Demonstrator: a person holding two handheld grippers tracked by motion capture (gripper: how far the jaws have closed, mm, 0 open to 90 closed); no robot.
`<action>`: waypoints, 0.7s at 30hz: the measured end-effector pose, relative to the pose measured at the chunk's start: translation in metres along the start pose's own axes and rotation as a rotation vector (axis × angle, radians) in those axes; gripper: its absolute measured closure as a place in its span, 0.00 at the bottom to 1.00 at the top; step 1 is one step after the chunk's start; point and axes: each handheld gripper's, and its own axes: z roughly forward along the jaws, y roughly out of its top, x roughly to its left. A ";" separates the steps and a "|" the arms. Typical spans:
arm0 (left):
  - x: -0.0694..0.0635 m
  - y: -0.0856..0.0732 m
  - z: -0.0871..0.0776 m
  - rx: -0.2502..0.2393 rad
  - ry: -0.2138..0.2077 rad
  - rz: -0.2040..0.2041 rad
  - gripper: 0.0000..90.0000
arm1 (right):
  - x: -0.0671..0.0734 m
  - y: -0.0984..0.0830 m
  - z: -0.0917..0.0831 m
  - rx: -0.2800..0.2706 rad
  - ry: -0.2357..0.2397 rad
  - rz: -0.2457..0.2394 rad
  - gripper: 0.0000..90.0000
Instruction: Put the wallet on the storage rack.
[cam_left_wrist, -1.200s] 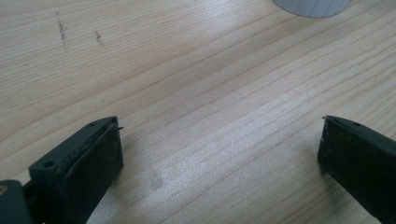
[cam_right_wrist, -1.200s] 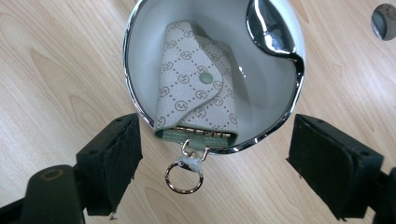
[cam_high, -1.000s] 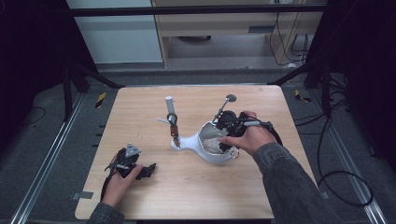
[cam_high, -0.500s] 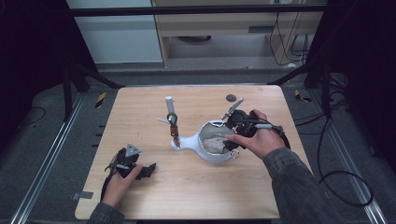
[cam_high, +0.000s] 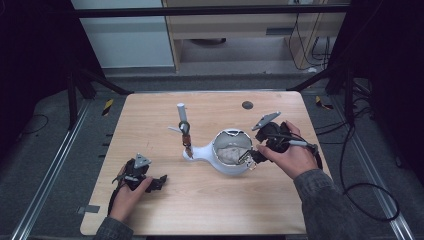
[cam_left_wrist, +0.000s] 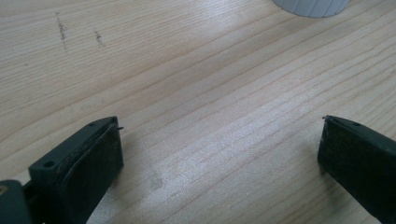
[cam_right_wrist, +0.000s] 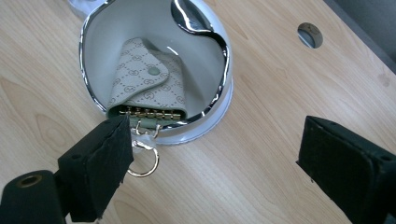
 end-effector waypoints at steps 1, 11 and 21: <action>0.000 0.000 0.000 0.000 0.000 0.000 0.00 | -0.001 -0.002 0.000 -0.007 0.001 0.007 0.11; 0.000 0.000 0.000 -0.002 -0.001 -0.001 0.00 | -0.009 -0.020 0.000 -0.060 -0.006 0.044 0.10; 0.000 0.000 0.000 -0.003 -0.001 -0.002 0.00 | -0.015 -0.039 0.001 -0.099 -0.029 0.079 0.10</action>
